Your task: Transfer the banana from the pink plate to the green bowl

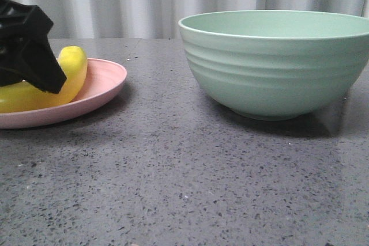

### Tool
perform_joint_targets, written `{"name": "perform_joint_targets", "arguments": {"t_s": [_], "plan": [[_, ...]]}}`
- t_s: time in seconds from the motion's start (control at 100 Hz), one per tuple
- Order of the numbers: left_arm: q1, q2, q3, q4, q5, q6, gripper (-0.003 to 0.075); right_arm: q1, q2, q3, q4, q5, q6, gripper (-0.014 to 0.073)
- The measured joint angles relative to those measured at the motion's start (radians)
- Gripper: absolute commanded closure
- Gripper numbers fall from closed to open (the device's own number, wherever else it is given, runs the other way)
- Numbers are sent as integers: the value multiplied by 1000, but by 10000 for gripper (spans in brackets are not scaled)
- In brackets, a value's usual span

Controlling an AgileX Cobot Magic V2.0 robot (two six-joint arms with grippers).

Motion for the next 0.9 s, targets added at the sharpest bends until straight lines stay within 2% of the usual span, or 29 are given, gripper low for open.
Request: {"name": "perform_joint_targets", "arguments": {"t_s": [0.41,0.72,0.9], "plan": [[0,27,-25,65,93,0,293,0,0,0,22,1,0,657],[0,27,-25,108,98,0,344,0,0,0,27,1,0,657],[0,31,-26,124,86,0,344,0,0,0,27,1,0,657]]}}
